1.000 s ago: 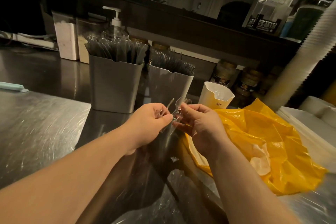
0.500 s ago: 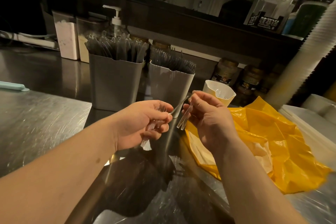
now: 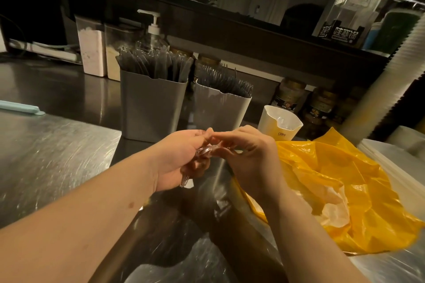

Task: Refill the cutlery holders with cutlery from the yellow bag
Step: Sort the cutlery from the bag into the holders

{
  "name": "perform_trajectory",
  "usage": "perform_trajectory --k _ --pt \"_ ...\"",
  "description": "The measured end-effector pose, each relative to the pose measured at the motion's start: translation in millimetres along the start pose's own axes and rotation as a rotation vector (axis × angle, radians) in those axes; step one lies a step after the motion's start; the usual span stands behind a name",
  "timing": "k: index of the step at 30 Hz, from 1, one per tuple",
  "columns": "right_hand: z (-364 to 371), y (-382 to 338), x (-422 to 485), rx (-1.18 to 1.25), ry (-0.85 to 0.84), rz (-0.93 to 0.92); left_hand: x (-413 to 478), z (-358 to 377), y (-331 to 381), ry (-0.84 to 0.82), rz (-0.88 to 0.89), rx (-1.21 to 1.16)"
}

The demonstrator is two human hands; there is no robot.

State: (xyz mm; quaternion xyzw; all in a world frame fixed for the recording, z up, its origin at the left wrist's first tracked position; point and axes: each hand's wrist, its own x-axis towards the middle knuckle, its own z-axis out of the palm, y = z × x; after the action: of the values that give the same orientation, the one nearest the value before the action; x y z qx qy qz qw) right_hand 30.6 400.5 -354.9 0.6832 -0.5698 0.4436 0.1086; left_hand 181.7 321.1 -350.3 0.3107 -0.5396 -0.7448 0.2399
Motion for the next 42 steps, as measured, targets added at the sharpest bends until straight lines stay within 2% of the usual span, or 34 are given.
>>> perform_trajectory --k 3,9,15,20,22,24,27,30,34,42 --pt "-1.6 -0.9 1.7 -0.041 -0.030 -0.044 -0.5 0.1 -0.6 0.022 -0.010 0.079" --pt "1.5 -9.1 -1.0 0.013 -0.166 -0.011 0.4 -1.7 -2.3 0.054 -0.048 0.186" --pt "5.3 -14.5 -2.4 0.062 -0.128 0.086 0.0 -1.7 -3.3 0.000 -0.047 0.185" --pt "14.8 -22.0 -4.5 0.082 -0.110 0.041 0.6 7.6 -6.3 0.146 -0.015 0.185" --pt "19.8 -23.8 -5.2 0.133 -0.068 0.124 0.9 10.4 -4.7 0.201 0.033 0.146" --pt "15.4 -26.5 -3.0 0.232 0.012 0.290 1.1 8.1 -1.9 0.221 0.070 0.104" --pt "0.7 -26.8 4.5 0.562 0.124 0.637 1.5 3.3 0.2 0.137 0.106 -0.002" --pt "-5.8 -24.0 8.3 0.763 0.122 0.918 2.5 5.5 -3.1 0.053 0.174 -0.016" --pt "0.7 -29.6 7.5 0.863 0.048 1.011 2.6 12.2 -11.2 0.056 0.214 0.131" --pt "16.9 -30.3 1.4 0.777 0.163 1.045 1.6 19.4 -18.7 -0.024 0.206 0.139"
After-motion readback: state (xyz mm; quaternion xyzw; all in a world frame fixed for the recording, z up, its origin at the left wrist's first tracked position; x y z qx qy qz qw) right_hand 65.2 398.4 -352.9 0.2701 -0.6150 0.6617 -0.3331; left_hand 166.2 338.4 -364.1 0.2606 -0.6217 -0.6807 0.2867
